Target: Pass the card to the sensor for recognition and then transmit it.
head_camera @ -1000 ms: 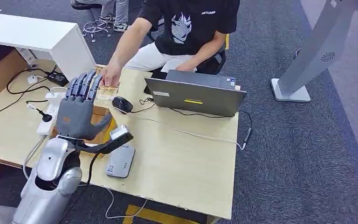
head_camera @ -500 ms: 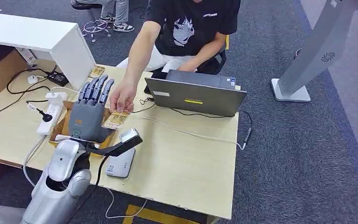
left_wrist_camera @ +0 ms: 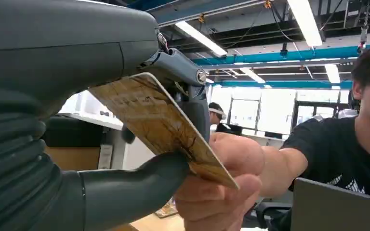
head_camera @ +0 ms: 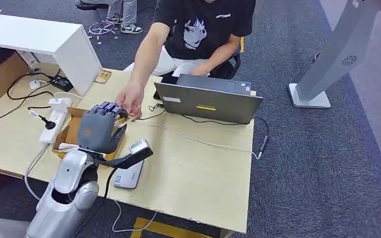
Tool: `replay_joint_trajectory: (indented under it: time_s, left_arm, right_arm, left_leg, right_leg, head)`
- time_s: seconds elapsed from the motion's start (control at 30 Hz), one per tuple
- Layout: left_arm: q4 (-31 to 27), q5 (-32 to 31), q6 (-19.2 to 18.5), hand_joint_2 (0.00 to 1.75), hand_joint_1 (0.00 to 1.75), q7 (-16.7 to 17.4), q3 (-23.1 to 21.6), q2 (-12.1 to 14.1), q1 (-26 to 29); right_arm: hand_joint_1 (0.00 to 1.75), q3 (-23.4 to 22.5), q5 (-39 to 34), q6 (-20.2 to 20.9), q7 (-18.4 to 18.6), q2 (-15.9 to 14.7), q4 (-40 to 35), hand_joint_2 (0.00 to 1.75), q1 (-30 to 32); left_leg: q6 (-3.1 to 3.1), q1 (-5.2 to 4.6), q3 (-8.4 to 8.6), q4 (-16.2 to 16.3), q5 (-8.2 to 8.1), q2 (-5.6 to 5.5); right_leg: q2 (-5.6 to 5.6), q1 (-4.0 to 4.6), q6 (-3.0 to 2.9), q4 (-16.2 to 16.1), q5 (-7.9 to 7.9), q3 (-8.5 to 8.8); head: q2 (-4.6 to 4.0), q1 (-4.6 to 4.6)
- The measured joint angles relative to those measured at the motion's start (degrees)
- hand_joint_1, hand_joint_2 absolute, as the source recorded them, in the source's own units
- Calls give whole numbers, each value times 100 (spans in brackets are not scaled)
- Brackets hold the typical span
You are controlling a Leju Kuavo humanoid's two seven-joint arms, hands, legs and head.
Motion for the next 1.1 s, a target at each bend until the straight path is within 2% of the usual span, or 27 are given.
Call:
replay_joint_trajectory:
  time_s: [0.57, 0.77, 1.1]
  left_arm:
    - [-7, 7, -158, 175, 175, -114, -7, 168, 42]
    - [-127, -81, -418, 175, 175, -114, -88, 370, 240]
    - [-177, -105, -468, 175, 175, -114, -181, 566, 598]
  right_arm:
    - [0, 0, 11, 0, 2, 0, 0, 175, 0]
    - [0, 2, 0, 0, 2, 0, 0, 175, -1]
    - [0, 2, 2, 0, 2, 0, -2, 175, -2]
  left_leg:
    - [0, 0, -1, -1, 1, 0]
    - [0, 0, -2, -2, 0, 0]
    - [0, 0, -2, -2, 0, -1]
  right_leg:
    - [0, 0, 0, 2, 0, 1]
    - [-1, 0, 0, 1, -1, 0]
    - [-1, 0, 0, 1, -1, 1]
  head:
    - [0, 0]
    - [0, 0]
    - [0, 0]
